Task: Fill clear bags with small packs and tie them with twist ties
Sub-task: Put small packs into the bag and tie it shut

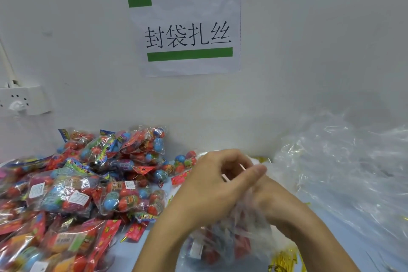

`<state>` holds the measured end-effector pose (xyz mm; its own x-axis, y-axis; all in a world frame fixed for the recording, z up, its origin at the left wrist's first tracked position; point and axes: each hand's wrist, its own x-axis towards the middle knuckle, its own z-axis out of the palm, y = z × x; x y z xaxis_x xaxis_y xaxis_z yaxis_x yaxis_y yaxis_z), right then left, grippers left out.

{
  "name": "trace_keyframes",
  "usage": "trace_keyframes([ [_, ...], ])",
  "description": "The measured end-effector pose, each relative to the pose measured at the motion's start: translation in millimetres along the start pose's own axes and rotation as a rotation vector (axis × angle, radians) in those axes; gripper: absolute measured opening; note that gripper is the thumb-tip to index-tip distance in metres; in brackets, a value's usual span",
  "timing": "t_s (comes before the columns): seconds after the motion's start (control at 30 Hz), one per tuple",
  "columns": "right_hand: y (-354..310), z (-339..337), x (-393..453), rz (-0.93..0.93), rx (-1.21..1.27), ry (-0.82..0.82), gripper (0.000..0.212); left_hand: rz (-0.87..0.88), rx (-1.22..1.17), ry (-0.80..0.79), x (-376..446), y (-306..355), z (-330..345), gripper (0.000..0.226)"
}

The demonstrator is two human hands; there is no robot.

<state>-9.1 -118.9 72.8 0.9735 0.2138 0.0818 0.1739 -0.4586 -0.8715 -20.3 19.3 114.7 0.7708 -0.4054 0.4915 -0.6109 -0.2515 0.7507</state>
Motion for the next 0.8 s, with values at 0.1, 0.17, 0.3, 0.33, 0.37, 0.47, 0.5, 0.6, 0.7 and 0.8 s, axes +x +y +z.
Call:
trace_keyframes([
  [0.1, 7.7, -4.6, 3.6, 0.088, 0.107, 0.053, 0.038, -0.154, -0.153, 0.178, 0.5, -19.3, -16.3, 0.042],
  [0.17, 7.9, -4.1, 2.8, 0.16, 0.18, 0.077, 0.037, -0.302, -0.023, 0.316, -0.8, -44.4, -21.7, 0.034],
  [0.3, 12.6, 1.9, 9.1, 0.283, 0.386, 0.174, 0.032, -0.695, 0.179, 0.209, -10.4, -96.0, -9.7, 0.055],
  [0.33, 14.1, 5.9, 10.9, 0.284, 0.403, 0.183, 0.032, -0.744, 0.121, 0.177, -10.6, -103.3, -4.8, 0.062],
  [0.37, 14.9, 10.1, 12.5, 0.283, 0.379, 0.193, 0.034, -0.757, 0.049, 0.167, -12.9, -108.5, -1.5, 0.066],
  [0.47, 17.2, 23.8, 17.6, 0.31, 0.296, 0.216, 0.043, -0.707, -0.066, 0.194, -3.9, -110.7, 3.3, 0.064],
  [0.5, 18.3, 27.1, 18.8, 0.313, 0.288, 0.225, 0.044, -0.707, -0.05, 0.186, -1.5, -110.6, 1.9, 0.055],
  [0.6, 18.4, 30.3, 19.6, 0.277, 0.25, 0.298, 0.041, -0.592, -0.014, 0.101, -5.9, -100.8, -4.9, 0.018],
  [0.7, 18.3, 26.3, 20.8, 0.27, 0.292, 0.342, 0.042, -0.492, -0.066, 0.052, -13.6, -87.0, -11.1, 0.025],
  [0.8, 15.3, 17.3, 20.0, 0.277, 0.498, 0.258, 0.054, -0.436, -0.052, 0.124, -7.3, -83.0, -6.8, 0.022],
])
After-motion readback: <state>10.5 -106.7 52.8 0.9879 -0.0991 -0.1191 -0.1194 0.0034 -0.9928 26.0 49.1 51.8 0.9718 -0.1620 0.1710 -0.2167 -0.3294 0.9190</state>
